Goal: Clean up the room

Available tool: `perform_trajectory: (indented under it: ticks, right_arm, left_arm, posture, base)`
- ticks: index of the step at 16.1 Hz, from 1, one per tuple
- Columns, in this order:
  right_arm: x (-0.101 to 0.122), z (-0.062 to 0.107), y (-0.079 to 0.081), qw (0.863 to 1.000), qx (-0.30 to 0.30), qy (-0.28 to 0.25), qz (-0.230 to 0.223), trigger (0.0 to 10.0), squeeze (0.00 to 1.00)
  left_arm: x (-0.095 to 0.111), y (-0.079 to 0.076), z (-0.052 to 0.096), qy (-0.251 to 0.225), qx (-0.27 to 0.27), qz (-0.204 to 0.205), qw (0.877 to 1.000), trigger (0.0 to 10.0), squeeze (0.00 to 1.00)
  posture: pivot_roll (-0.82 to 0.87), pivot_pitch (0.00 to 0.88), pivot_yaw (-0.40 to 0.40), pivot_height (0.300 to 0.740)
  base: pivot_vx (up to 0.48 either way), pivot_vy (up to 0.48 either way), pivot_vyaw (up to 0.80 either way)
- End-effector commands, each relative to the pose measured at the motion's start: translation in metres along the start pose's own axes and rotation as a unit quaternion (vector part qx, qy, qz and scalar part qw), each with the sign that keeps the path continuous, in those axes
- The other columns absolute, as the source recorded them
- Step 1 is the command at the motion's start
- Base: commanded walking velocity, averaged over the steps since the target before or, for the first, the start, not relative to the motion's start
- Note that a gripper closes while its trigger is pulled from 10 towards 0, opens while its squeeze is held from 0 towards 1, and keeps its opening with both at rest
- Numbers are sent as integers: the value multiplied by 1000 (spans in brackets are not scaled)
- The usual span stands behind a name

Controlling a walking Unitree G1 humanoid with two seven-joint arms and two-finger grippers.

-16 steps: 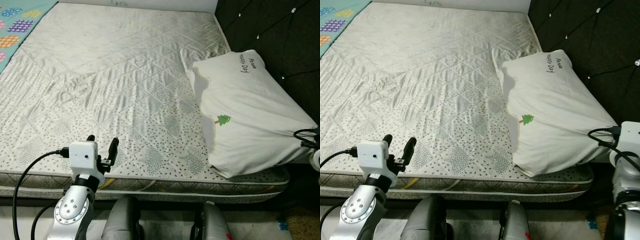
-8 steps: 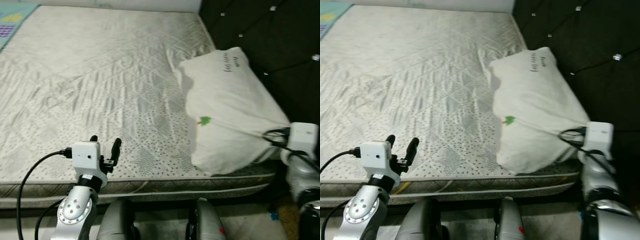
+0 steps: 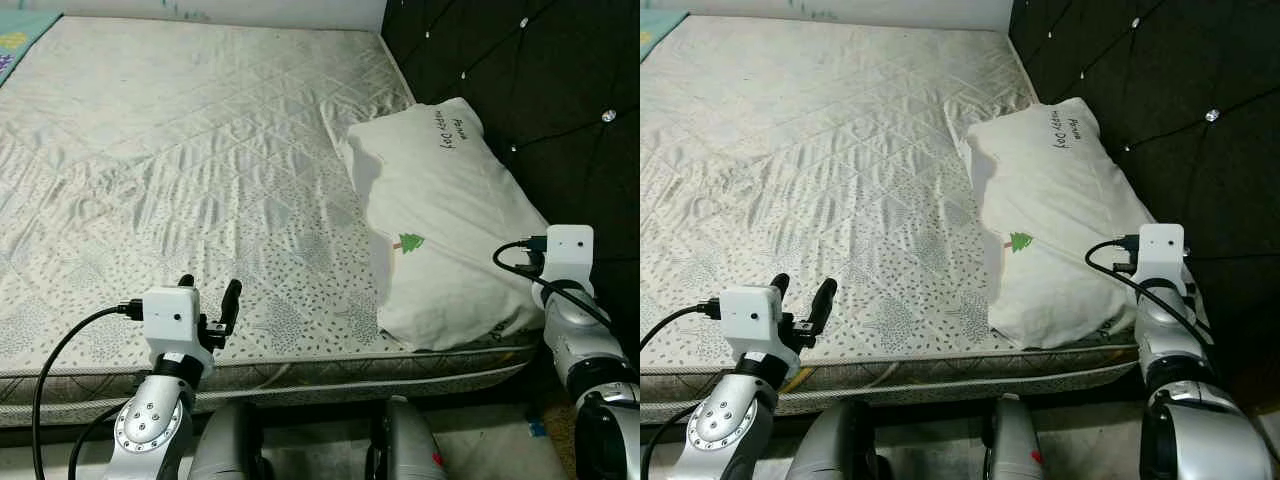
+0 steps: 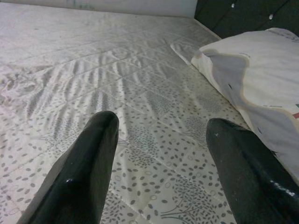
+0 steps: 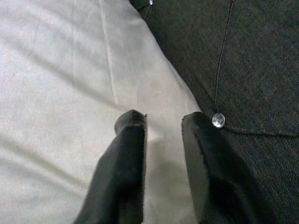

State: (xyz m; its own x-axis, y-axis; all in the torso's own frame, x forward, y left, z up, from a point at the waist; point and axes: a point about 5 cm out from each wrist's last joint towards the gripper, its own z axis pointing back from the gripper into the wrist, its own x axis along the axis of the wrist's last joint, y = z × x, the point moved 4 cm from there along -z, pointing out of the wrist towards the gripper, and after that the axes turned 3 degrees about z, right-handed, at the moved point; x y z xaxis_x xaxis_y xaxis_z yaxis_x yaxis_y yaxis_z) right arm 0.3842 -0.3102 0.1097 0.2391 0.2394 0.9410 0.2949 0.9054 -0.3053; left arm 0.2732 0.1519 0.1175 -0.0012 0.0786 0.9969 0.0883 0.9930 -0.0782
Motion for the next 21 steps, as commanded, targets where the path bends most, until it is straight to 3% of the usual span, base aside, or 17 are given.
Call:
perform_trajectory:
  ticks: [1, 5, 7, 10, 11, 12, 14, 15, 16, 17, 21]
  right_arm:
    - [12, -2, -5, 1000, -14, -22, -10, 10000, 1000]
    - [60, -7, 20, 994, 9, -99, -51, 10000, 1000]
    - [63, -8, 32, 993, 24, -93, -68, 10000, 1000]
    - [43, -5, 59, 998, 51, -43, -22, 10000, 1000]
    - [16, -2, 66, 999, 41, 26, -1, 10000, 1000]
    - [2, 1, 69, 997, 39, 61, 8, 10000, 1000]
    - [-22, 9, 81, 991, 61, 121, -12, 10000, 1000]
    - [-35, 16, 92, 985, 85, 152, -10, 10000, 596]
    - [-37, 17, 94, 983, 92, 157, -2, 10000, 392]
    - [-38, 18, 97, 982, 98, 162, 0, 10000, 0]
    - [-31, 17, 104, 981, 111, 159, -14, 10000, 0]
  left_arm:
    - [1, -1, 1, -1, 0, -2, 1000, 10000, 0]
    - [2, -2, 0, -1, 0, -1, 1000, 10000, 0]
    - [3, -2, 0, -2, 2, 0, 1000, 10000, 0]
    - [2, -1, 3, 3, 4, 1, 1000, 10000, 0]
    - [2, -2, 4, 5, 3, 1, 1000, 10000, 0]
    - [2, -3, 4, 5, 2, 1, 1000, 10000, 0]
    - [3, -3, 5, 4, 3, 1, 1000, 10000, 0]
    - [3, 1, 7, 5, 9, -1, 1000, 10000, 0]
    - [2, 2, 8, 7, 11, -2, 1000, 10000, 0]
    - [2, 2, 8, 8, 11, -1, 1000, 10000, 0]
    - [2, -4, 2, 7, 2, 1, 1000, 10000, 0]
  posture:
    - [82, 137, -59, 626]
    - [97, 142, -59, 626]
    - [104, 146, -61, 626]
    - [115, 155, -61, 626]
    - [119, 158, -62, 626]
    - [126, 160, -64, 626]
    - [137, 163, -69, 626]
    - [141, 163, -72, 626]
    - [141, 162, -74, 626]
    - [138, 160, -73, 626]
    - [124, 146, -69, 626]
  base:
    - [0, 0, 0]
    - [0, 0, 0]
    - [0, 0, 0]
    - [0, 0, 0]
    - [0, 0, 0]
    - [0, 0, 0]
    - [0, 0, 0]
    - [0, 0, 0]
    - [0, 0, 0]
    - [0, 0, 0]
    - [0, 0, 0]
